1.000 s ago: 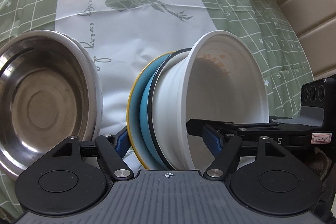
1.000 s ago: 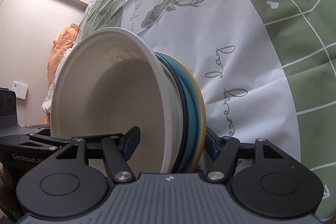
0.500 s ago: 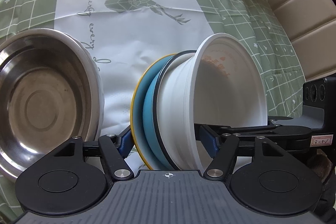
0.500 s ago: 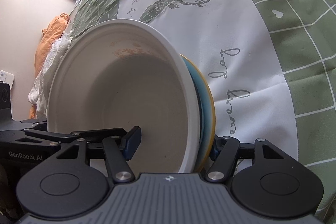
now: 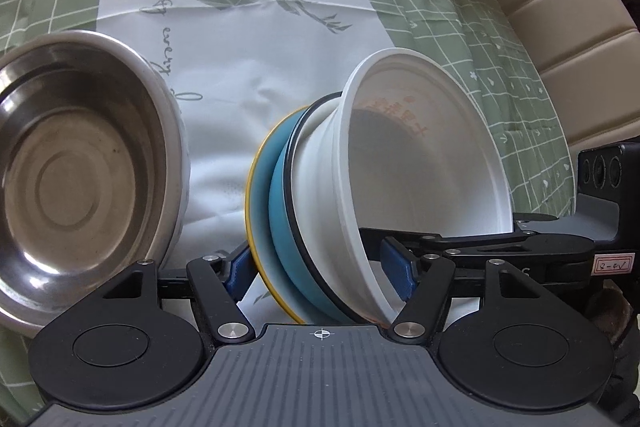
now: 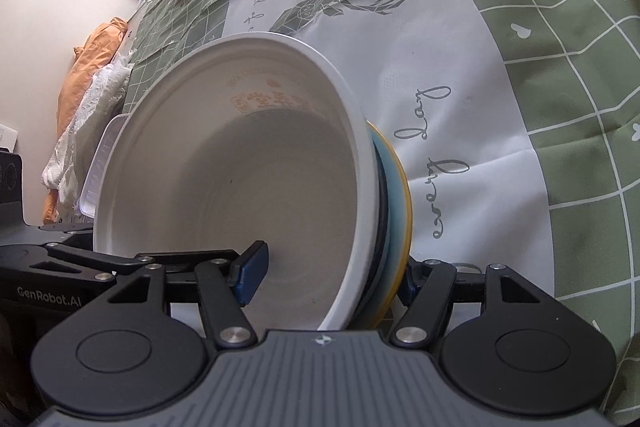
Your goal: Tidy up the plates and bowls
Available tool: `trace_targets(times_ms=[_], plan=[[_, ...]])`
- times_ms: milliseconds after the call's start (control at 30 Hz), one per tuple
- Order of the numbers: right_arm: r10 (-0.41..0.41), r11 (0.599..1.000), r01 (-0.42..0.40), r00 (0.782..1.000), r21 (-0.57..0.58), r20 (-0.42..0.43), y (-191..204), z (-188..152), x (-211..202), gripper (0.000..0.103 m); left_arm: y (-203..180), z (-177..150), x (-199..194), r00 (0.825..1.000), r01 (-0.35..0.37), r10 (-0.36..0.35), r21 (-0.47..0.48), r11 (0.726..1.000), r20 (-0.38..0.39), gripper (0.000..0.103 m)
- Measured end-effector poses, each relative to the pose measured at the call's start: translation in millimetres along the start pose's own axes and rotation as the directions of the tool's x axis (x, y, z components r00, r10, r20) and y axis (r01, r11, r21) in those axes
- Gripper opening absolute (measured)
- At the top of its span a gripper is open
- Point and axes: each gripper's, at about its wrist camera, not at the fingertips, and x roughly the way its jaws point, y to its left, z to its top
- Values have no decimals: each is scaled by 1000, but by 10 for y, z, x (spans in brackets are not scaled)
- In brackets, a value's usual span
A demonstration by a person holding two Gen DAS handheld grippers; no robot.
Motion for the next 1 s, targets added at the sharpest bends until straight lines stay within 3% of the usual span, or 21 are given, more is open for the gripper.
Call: trace_targets(times_ms=[167,467,633,1000], plan=[[16,1000,-16,1000,7,20,-55,32,-23,66,26,-12,-2,1000,-11,11,2,1000,-3,61],[34,999,-34,997,-9,69,-103,84,-6,66,28,129,73,998,-45,45,9,999,49,61],[58,998,-59,996,3,64,-170,15,-13,66,-75,90,76,995,-74,68,76,994,76,63],[29,999,-26,996,-38,83,1,-105,-18,69,-62,-72,-44,996,-37,26,131,991,83,62]])
